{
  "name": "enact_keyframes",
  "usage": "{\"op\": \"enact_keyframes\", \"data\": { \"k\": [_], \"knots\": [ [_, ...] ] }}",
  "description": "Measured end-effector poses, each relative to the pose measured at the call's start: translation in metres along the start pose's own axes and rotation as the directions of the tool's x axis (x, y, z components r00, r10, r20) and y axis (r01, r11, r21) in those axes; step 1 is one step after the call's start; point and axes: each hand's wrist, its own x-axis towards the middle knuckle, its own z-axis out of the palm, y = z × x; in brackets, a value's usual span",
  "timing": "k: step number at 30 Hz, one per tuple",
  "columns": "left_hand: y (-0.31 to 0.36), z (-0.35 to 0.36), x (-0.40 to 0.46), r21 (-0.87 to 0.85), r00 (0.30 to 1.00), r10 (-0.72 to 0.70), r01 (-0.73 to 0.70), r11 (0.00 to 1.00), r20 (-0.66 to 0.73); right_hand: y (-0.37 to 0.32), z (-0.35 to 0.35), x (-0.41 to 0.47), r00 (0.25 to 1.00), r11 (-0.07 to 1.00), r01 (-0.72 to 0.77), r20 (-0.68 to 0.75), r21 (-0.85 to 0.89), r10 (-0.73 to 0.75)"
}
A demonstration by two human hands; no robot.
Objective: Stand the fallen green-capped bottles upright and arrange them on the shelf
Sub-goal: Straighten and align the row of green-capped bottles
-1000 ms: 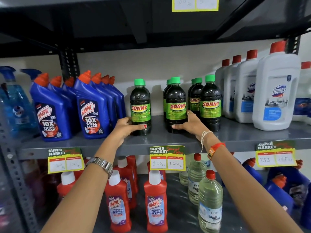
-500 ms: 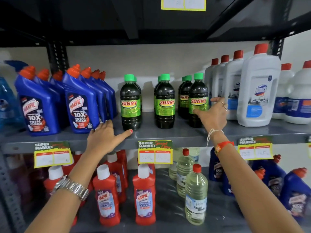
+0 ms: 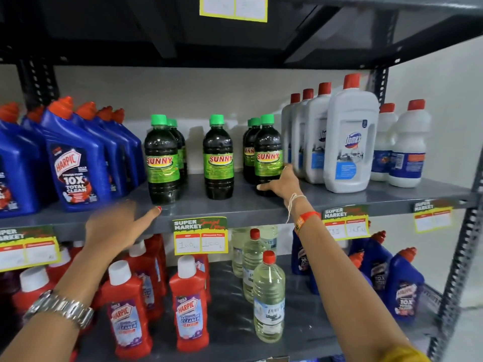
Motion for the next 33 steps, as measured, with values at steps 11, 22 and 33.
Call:
{"op": "enact_keyframes", "data": {
  "k": [11, 22, 33],
  "knots": [
    [-0.0026, 0.0039, 0.0023, 0.013, 1.000, 0.027, -0.027, 1.000, -0.012, -0.0076, -0.0043, -0.0026, 0.999, 0.999, 0.002, 0.048, -0.048, 0.000],
    [-0.0020, 0.0066, 0.0014, 0.016, 0.996, 0.036, -0.035, 0.999, -0.082, -0.0072, -0.0013, -0.0007, 0.998, 1.000, 0.019, 0.067, 0.007, -0.019],
    [0.0018, 0.0041, 0.0012, -0.018, 0.996, -0.001, 0.000, 1.000, -0.086, -0.0088, -0.0041, -0.0049, 0.996, 0.999, 0.044, 0.072, -0.015, -0.043]
  ]
}}
